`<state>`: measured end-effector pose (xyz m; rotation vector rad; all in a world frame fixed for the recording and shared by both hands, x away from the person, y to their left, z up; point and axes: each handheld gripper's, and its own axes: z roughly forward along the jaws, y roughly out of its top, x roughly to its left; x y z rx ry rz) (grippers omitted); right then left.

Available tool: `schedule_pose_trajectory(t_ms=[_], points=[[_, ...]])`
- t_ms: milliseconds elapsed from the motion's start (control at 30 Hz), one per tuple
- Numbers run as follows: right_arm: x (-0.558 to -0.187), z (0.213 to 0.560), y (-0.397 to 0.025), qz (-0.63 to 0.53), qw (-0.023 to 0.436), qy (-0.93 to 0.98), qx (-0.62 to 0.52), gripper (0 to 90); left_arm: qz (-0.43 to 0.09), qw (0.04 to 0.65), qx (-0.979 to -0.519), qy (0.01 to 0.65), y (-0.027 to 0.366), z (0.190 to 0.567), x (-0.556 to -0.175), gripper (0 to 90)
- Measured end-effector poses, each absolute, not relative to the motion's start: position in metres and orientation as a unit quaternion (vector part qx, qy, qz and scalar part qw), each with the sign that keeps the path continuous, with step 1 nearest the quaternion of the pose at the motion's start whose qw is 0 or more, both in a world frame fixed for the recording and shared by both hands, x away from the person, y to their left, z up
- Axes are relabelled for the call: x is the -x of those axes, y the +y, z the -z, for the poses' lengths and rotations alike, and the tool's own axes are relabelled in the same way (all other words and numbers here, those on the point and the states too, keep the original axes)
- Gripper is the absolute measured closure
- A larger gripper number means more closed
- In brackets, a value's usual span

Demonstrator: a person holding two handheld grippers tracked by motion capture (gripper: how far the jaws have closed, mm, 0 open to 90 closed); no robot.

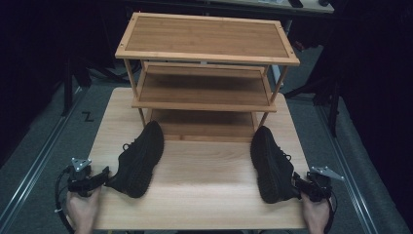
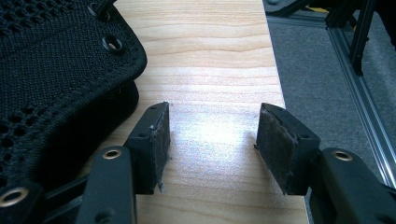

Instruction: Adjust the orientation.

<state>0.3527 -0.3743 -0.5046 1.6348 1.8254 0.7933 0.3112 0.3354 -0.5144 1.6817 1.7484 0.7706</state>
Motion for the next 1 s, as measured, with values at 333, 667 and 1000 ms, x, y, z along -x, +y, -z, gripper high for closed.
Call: schedule_pose_trajectory(t_ms=[333,667,1000], points=[[-0.353,0.505,-0.374,-0.295,0.277,0.682,-0.609,42.6,-0.284,0.305,-0.625,0.660,0.338,0.514,-0.311,34.4],[-0.353,0.505,-0.374,-0.296,0.277,0.682,-0.609,41.9,-0.271,0.320,-0.620,0.663,0.342,0.512,-0.309,32.5],[-0.353,0.505,-0.374,-0.296,0.276,0.682,-0.609,41.6,-0.266,0.321,-0.638,0.647,0.342,0.500,-0.317,30.3]])
